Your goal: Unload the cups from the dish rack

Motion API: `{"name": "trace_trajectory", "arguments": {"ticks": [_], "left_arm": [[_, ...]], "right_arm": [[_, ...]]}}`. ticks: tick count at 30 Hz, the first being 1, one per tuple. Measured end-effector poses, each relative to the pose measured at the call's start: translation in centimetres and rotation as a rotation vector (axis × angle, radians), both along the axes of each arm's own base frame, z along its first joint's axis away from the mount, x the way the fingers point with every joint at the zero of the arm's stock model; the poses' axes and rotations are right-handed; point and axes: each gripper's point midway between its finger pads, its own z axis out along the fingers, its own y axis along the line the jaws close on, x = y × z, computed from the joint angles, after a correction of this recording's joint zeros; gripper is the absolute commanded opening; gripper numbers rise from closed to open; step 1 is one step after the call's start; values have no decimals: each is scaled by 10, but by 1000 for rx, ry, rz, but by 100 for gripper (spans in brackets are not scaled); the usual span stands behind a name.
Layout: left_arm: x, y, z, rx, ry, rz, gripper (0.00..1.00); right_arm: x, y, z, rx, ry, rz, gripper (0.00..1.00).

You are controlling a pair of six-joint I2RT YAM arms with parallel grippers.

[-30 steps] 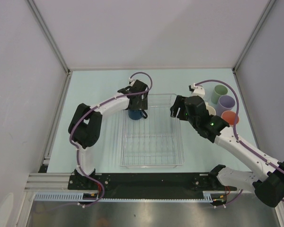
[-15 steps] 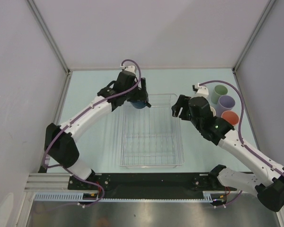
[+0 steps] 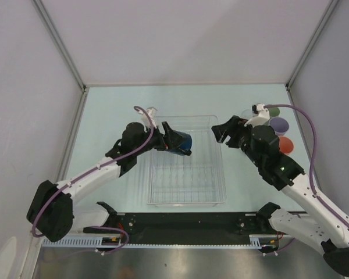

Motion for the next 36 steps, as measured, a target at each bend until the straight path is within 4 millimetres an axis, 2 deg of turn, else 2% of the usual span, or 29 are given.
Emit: {"name": "trace_trajectory", "arguments": {"ticks": [6, 10, 12, 16, 19, 24, 30, 36], "left_arm": [[-9, -4, 36, -275, -90, -40, 1], [-10, -8, 69, -457, -147, -91, 0], [-13, -13, 79, -527, -161, -130, 0], [-24, -20, 75, -591, -114, -206, 0], [-33, -22, 72, -605, -83, -245, 0], [-43, -23, 80, -625, -91, -301, 0], [-49, -24, 79, -636, -67, -335, 0], [-49, -26, 75, -637, -37, -339, 0]], "right_arm": [[-14, 13, 8, 131, -34, 88, 70], [-23, 28, 5, 222, -37, 169, 67], [-27, 36, 3, 266, -33, 210, 64], [-34, 50, 7, 344, -41, 287, 58], [-38, 61, 21, 399, -72, 350, 56], [-44, 71, 43, 460, -132, 420, 56], [-42, 86, 40, 482, -115, 471, 56], [-39, 89, 37, 483, -108, 468, 56]]}}
